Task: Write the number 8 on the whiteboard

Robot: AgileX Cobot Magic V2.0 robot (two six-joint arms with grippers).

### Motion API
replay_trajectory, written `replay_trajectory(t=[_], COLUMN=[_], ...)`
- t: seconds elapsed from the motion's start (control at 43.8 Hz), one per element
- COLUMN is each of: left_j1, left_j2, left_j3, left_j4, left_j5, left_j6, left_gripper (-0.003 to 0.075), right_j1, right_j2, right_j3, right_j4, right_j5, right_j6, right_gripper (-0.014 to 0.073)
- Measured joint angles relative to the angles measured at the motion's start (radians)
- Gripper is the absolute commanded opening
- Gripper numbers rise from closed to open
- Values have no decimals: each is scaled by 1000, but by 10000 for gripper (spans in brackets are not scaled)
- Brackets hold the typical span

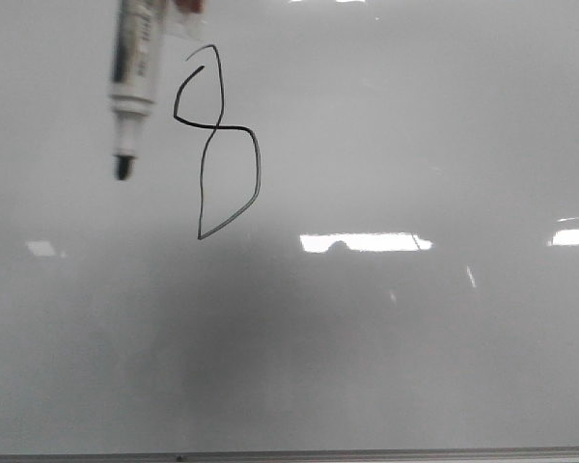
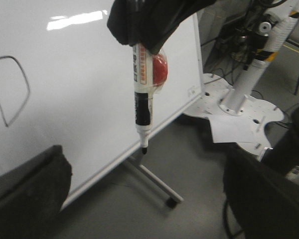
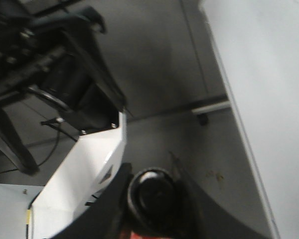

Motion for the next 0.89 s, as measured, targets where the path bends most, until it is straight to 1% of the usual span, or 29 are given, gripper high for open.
replay_trajectory(t=[0.091, 0.183, 0.251, 0.32, 0.388, 0.434, 0.593, 0.639, 0.73, 0.776, 0.822, 0.89], left_j1=[0, 0, 0, 0, 0, 0, 0, 0, 0, 0, 0, 0], left_j2=[46, 84, 98, 102, 102, 102, 102, 102, 102, 102, 102, 102], left_j3=[-3, -3, -3, -3, -3, -3, -4, -4, -4, -4, -4, -4], left_j4=[-66, -146, -182, -197, -202, -205, -206, -206, -206, -208, -208, -208], left_j5=[53, 94, 106, 110, 109, 112, 124, 125, 130, 130, 130, 130], left_j6=[29, 90, 123, 139, 147, 152, 155, 156, 156, 156, 156, 156], left_gripper=[672, 671, 653, 591, 490, 384, 142, 99, -12, -21, -21, -21], right_j1=[58, 110, 141, 159, 163, 163, 163, 163, 163, 163, 163, 163], right_j2=[-2, -2, -2, -2, -2, -2, -2, -2, -2, -2, -2, -2], right_j3=[0, 0, 0, 0, 0, 0, 0, 0, 0, 0, 0, 0], right_j4=[50, 64, 68, 75, 83, 88, 91, 91, 93, 93, 93, 93], right_j5=[2, 0, 0, 0, 0, 0, -3, -3, -6, -7, -7, -7], right_j6=[-18, -27, -31, -31, -31, -31, -32, -32, -32, -32, -32, -32], right_gripper=[-70, -70, -70, -70, -70, -70, -70, -70, -67, -46, 1, 128])
